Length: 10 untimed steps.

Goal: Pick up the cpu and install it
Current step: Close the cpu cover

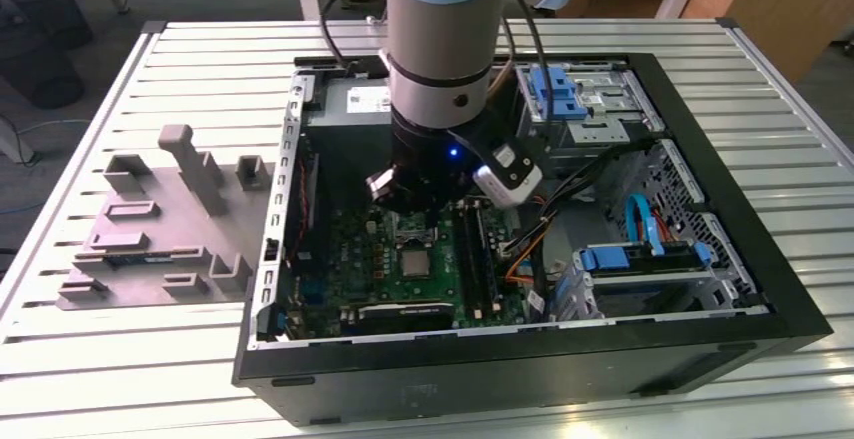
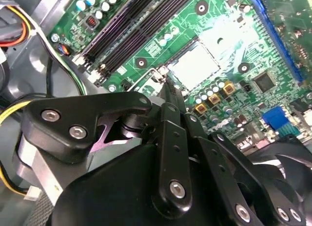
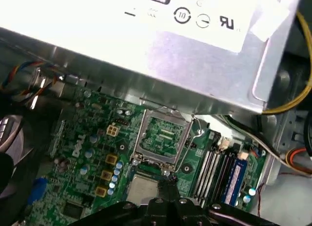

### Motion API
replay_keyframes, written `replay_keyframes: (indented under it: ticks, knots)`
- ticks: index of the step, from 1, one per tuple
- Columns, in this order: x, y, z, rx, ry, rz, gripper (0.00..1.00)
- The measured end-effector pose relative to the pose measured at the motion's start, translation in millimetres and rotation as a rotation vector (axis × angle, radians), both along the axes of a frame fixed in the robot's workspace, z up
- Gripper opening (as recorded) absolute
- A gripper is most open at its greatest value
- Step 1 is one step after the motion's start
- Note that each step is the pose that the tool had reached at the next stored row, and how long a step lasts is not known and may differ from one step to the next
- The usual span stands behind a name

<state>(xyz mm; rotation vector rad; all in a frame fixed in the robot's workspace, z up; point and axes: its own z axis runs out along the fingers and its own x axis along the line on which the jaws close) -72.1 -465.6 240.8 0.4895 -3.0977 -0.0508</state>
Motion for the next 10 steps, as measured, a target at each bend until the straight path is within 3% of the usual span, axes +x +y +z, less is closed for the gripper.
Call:
replay_keyframes:
  ticks: [8, 9, 10]
  knots:
    - [-0.1, 0.0, -0.7, 0.0, 0.0, 0.144, 0.11]
    - [-0.1, 0.0, -0.7, 0.0012, -0.0001, 0.16, 0.11]
    - [0.0, 0.0, -0.9, 0.0094, -0.0008, 0.168, 0.11]
